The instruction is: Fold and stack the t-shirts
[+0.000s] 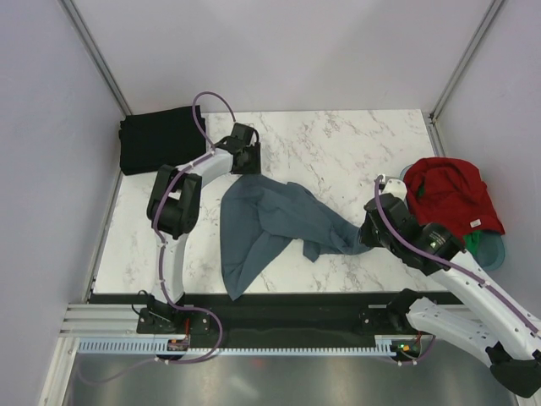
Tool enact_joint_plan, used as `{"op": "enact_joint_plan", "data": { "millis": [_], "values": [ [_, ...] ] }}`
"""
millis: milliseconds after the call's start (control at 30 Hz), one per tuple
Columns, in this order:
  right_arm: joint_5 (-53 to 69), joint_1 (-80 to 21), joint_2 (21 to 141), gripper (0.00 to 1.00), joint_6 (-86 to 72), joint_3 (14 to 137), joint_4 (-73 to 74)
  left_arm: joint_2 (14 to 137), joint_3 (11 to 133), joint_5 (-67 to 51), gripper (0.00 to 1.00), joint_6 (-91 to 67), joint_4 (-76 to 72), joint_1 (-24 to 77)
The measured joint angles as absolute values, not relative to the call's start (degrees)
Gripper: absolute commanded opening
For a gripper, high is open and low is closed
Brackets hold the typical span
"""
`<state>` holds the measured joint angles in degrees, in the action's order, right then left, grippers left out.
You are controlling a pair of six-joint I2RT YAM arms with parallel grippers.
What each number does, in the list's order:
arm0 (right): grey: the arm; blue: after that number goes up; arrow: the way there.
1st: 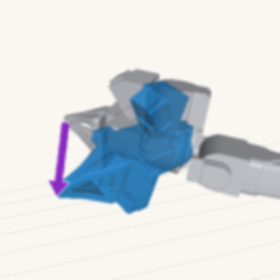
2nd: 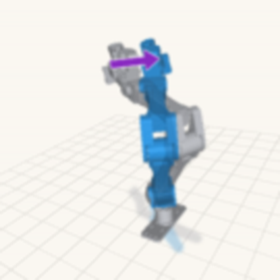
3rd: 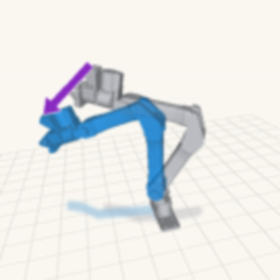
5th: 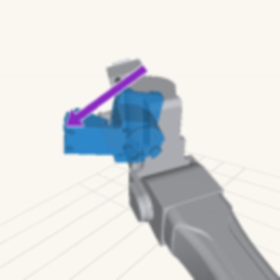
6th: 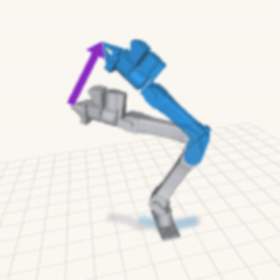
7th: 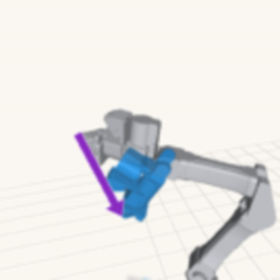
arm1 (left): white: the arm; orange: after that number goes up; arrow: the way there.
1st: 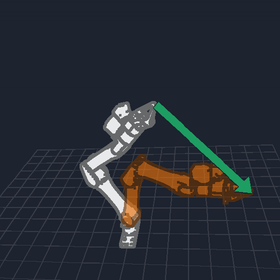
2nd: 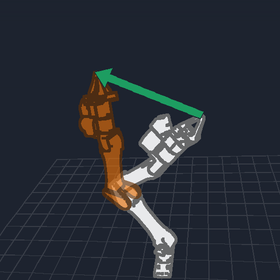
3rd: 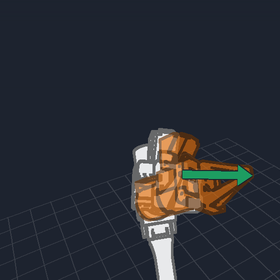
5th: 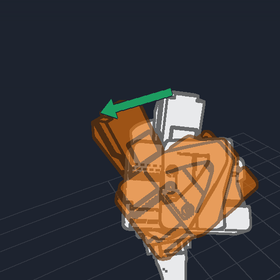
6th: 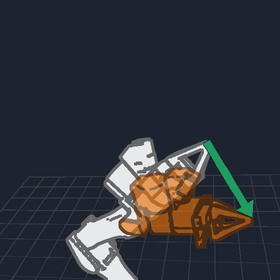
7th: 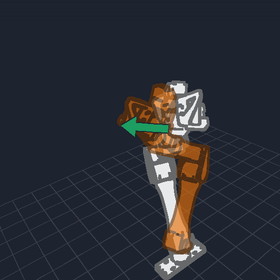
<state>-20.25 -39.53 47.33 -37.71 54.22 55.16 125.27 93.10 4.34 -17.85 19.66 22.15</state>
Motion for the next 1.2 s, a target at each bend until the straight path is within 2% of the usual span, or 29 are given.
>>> {"op": "enact_joint_plan", "data": {
  "millis": [67, 100, 200, 433, 567, 667, 933, 1067, 1200],
  "values": [
    [-20.18, -39.53, 47.37, 0.00, -37.69, 54.15, 54.61, 125.71, 93.60, 4.67, 0.49, -17.91, 19.97, 22.00],
    [-20.16, -39.53, 47.35, 0.00, -37.69, 54.13, 54.54, 125.91, 93.97, 4.89, 0.39, -17.91, 20.29, 21.89],
    [-20.12, -39.53, 47.35, 0.00, -37.69, 54.13, 54.39, 126.32, 94.41, 5.65, 0.02, -18.33, 20.73, 21.71],
    [-20.29, -39.53, 47.55, 0.00, -37.54, 54.30, 54.46, 126.04, 94.91, 5.28, 0.02, -18.35, 21.76, 21.87],
    [-21.52, -39.53, 49.87, 0.00, -36.12, 59.05, 55.37, 119.68, 91.77, 5.23, 0.02, -18.35, 25.34, 22.00],
    [-23.20, -39.53, 51.86, 0.00, -34.54, 66.96, 55.55, 108.71, 88.47, 5.32, 0.02, -18.35, 27.31, 22.00],
    [-28.73, -39.53, 50.59, 0.00, -26.30, 90.72, 53.95, 65.91, 84.20, 4.80, 0.02, -18.35, 24.51, 22.26],
    [-29.85, -39.53, 47.09, 0.00, -20.75, 97.45, 51.57, 52.21, 87.50, 4.14, 0.02, -18.11, 24.75, 22.26],
    [-29.23, -39.53, 44.03, 0.00, -14.76, 106.26, 47.68, 45.21, 92.40, 2.02, 0.02, -16.53, 24.77, 22.26]
  ]
}}
